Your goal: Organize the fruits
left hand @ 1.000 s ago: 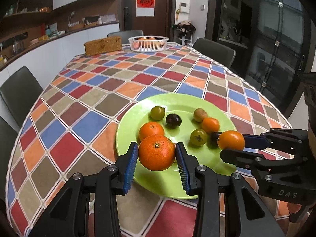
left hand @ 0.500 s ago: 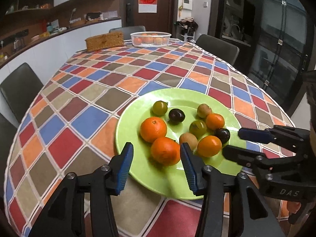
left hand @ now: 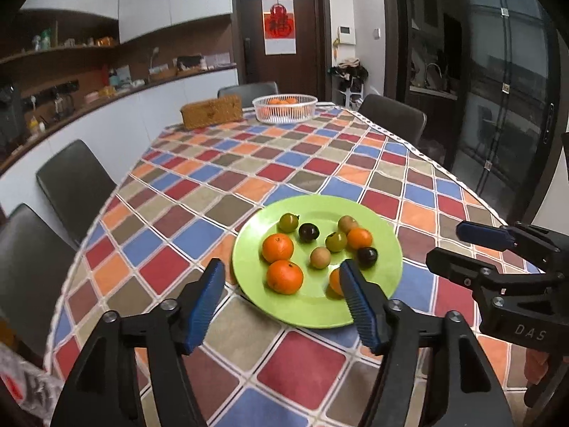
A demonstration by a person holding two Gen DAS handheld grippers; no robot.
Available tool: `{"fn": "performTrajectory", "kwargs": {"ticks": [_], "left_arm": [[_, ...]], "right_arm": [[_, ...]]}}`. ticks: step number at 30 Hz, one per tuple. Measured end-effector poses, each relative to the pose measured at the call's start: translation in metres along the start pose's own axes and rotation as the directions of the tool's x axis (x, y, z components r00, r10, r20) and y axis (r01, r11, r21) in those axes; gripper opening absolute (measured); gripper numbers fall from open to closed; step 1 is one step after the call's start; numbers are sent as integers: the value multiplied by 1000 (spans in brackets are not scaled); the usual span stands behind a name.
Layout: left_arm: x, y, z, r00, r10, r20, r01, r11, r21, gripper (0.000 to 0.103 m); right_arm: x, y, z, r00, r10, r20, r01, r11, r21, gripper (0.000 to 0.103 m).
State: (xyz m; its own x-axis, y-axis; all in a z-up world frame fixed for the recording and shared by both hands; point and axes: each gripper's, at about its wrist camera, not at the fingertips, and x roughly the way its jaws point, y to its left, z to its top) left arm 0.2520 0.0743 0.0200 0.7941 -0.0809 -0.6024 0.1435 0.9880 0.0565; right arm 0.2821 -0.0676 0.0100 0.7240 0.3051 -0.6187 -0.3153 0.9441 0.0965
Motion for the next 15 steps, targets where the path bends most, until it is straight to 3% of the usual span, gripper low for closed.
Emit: {"fn": "performTrajectory", "kwargs": {"ticks": [2, 10, 15], "left_arm": [[-14, -3, -1, 1000, 9, 11, -9, 1000, 2, 73], [-59, -16, -18, 997, 55, 56, -55, 999, -2, 88], [-83, -26, -32, 997, 39, 74, -37, 999, -29, 95]], "right_arm": [[-12, 0, -3, 1000, -7, 13, 7, 1000, 1, 65], [-59, -2, -21, 997, -64, 51, 64, 998, 12, 77], [-83, -2, -36, 996, -65, 64, 64, 998, 16, 80]]}}
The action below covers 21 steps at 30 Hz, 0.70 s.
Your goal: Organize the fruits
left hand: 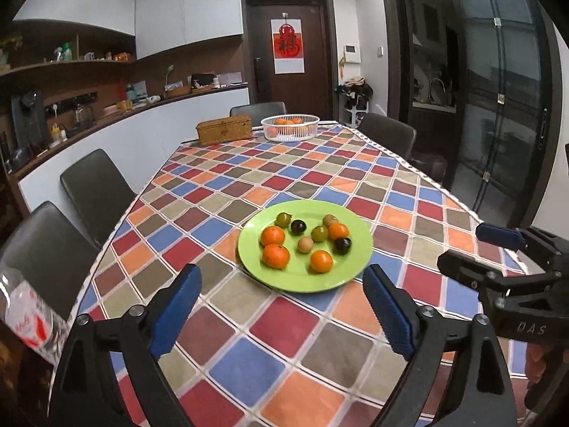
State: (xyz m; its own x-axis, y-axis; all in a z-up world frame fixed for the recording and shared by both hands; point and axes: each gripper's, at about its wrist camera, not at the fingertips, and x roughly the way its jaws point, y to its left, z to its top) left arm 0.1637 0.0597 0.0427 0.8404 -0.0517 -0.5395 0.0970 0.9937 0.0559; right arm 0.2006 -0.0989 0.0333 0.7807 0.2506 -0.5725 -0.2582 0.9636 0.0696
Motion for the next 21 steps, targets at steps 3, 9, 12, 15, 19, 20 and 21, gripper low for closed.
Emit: {"fn": "performTrajectory", "kwargs": {"ticks": [3, 9, 12, 15, 19, 20, 21], "left_arm": [[-14, -4, -7, 1000, 7, 19, -7, 1000, -12, 98], [-39, -8, -18, 999, 24, 43, -23, 1000, -19, 100], [-50, -10, -22, 998, 17, 53, -16, 1000, -19, 101], [-60, -14, -24, 998, 16, 67, -14, 1000, -20, 101], [-70, -16, -26, 996, 15, 90, -13, 1000, -27, 102], [-73, -17, -27, 995, 15, 95, -13, 1000, -26, 102], [-75, -18, -28, 995, 17, 100, -14, 1000, -25, 102]], "right_arm": [[-14, 1, -7, 1000, 11, 8, -11, 1000, -5, 83], [-41, 6, -21, 999, -11, 37, 12, 1000, -24, 87], [-51, 7, -25, 998, -18, 52, 19, 999, -26, 87], [-60, 8, -28, 998, -12, 59, 13, 1000, -26, 87], [-67, 9, -32, 997, -13, 71, 15, 1000, -23, 87], [-70, 9, -33, 997, -14, 74, 16, 1000, -22, 87], [-72, 8, -34, 997, -14, 75, 16, 1000, -21, 87]]}}
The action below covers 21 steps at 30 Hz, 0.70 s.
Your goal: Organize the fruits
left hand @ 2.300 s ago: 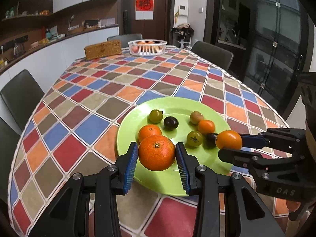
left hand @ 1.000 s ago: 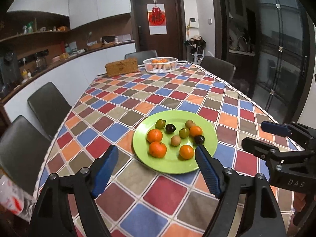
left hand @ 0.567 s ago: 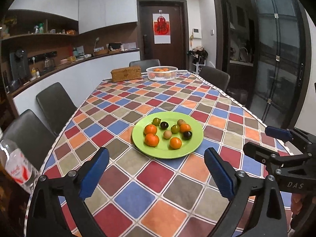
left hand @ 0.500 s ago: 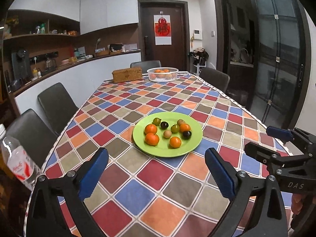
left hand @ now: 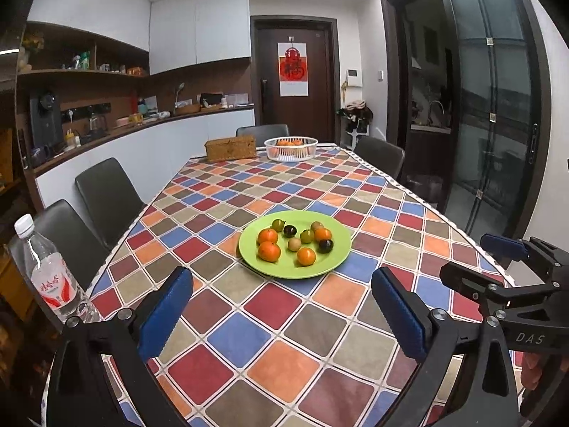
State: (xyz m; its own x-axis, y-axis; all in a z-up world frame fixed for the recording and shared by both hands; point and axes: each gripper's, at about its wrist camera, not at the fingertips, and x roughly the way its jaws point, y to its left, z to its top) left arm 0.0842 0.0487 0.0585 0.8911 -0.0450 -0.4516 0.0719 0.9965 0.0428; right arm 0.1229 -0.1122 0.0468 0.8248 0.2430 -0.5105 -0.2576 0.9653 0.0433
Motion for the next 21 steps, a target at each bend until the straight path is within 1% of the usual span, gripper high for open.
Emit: {"fn": "performTrajectory", "kwargs": {"ticks": [9, 19, 21], "left_arm": [[-11, -4, -6, 1000, 3, 6, -3, 1000, 3, 102], [-17, -10, -11, 1000, -17, -5, 17, 1000, -8, 103], [-18, -11, -13, 1000, -6, -8, 6, 1000, -9, 103]], "right_arm": [[-16, -1, -9, 1000, 0, 25, 0, 1000, 12, 87], [-29, -2, -15, 999, -11, 47, 10, 1000, 11, 87], [-31, -3, -16, 999, -14, 48, 14, 1000, 10, 87]]}}
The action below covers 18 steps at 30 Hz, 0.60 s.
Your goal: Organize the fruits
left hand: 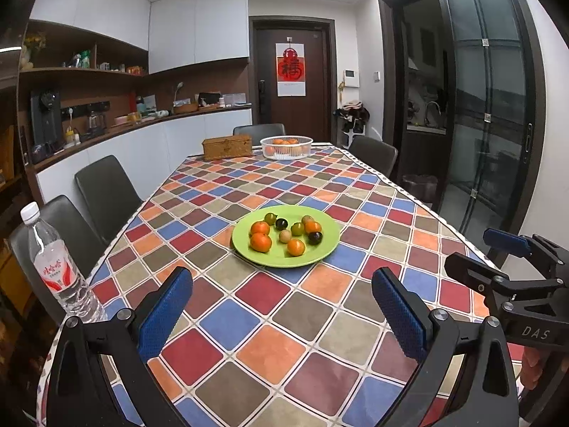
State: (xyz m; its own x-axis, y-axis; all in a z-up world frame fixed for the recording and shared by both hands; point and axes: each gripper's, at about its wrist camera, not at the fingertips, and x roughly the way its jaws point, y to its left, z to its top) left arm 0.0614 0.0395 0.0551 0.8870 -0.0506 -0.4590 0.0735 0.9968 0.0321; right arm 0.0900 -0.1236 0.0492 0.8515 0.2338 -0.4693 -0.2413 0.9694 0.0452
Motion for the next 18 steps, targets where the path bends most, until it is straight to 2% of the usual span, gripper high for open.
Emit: {"fn": "performTrajectory", "kwargs": {"ticks": [18], "left_arm": [[-12, -5, 0, 1000, -17, 5, 17, 1000, -5, 103]], "right_arm": [[-5, -2, -3, 1000, 7, 2, -7, 1000, 5, 87]]}}
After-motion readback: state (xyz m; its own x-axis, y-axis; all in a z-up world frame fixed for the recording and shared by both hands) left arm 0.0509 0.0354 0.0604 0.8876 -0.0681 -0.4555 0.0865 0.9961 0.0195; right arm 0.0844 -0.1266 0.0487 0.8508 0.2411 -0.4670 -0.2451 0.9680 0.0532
